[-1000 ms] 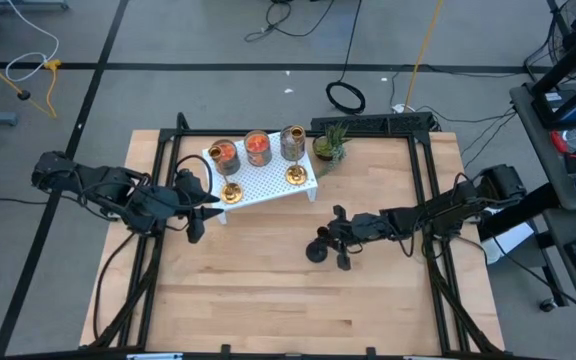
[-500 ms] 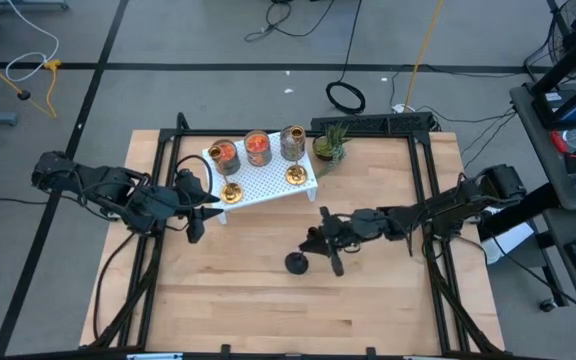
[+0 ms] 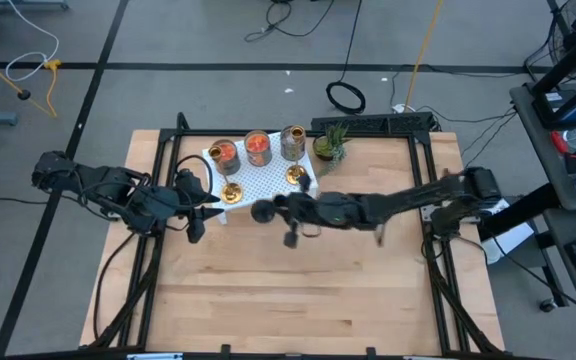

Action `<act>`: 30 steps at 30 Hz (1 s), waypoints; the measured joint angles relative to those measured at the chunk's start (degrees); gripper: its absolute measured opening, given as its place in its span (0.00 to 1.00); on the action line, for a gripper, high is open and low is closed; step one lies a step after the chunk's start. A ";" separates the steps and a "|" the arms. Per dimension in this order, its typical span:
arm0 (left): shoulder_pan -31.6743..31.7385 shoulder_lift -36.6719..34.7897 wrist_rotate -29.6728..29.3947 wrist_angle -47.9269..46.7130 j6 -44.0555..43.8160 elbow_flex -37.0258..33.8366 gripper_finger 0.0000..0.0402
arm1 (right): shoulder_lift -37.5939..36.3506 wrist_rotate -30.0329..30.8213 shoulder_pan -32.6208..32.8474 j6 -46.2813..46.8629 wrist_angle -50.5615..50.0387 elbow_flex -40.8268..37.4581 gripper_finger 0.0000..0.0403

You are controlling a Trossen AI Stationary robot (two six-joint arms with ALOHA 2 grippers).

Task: Pick & Place candle stick holders
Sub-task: Put the black candle holder on the shelf

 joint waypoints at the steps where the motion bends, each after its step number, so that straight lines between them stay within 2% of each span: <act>1: 0.00 -0.02 0.00 0.00 0.00 0.00 0.38 | 1.46 0.37 -0.76 -0.04 -1.85 1.58 0.03; 9: 0.00 -0.02 0.02 0.00 0.75 0.00 0.38 | 8.38 -0.26 -6.50 1.00 -8.73 12.39 0.03; 15: 0.00 -0.02 0.04 -0.02 1.73 0.00 0.38 | 8.94 -0.23 -9.74 4.38 -13.42 12.67 0.03; 22: 0.00 -0.01 0.03 -0.04 1.75 0.00 0.38 | 8.89 -0.20 -10.87 4.44 -14.32 12.71 0.03; 30: 0.00 0.00 0.02 -0.04 1.75 0.00 0.38 | 8.87 -0.58 -10.76 4.33 -14.33 12.71 0.09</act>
